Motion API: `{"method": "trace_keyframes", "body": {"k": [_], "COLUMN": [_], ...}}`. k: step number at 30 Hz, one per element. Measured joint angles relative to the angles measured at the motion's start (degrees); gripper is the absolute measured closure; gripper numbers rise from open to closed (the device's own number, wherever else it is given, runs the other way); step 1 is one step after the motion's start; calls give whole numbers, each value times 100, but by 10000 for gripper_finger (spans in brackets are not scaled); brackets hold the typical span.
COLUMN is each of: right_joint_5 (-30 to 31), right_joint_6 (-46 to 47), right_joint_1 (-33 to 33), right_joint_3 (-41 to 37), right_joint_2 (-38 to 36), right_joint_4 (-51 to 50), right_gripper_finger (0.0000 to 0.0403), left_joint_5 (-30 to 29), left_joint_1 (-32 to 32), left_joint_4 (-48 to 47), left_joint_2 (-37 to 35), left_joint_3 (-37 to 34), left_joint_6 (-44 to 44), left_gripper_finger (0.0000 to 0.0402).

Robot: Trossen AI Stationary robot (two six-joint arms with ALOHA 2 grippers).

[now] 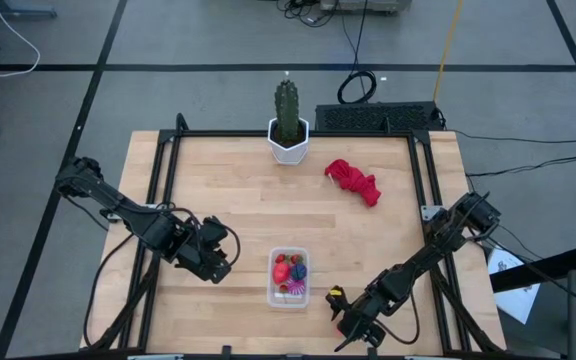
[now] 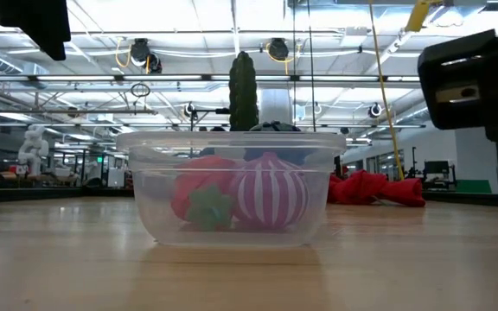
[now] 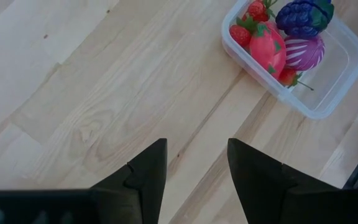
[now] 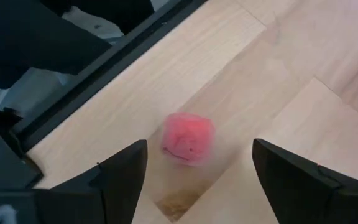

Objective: Pick and placing Produce into tupperware
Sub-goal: Put the peach into the transparent container

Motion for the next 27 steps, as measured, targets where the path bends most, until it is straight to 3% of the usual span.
{"method": "trace_keyframes", "body": {"k": [27], "right_joint_5": [16], "right_joint_6": [326], "right_joint_1": [0], "right_joint_3": [-244], "right_joint_2": [0], "right_joint_4": [426], "right_gripper_finger": [131], "left_joint_5": [-2], "left_joint_1": [0], "left_joint_4": [2], "left_joint_2": [0], "left_joint_3": [0], "left_joint_6": [-22], "left_gripper_finger": [226]}}
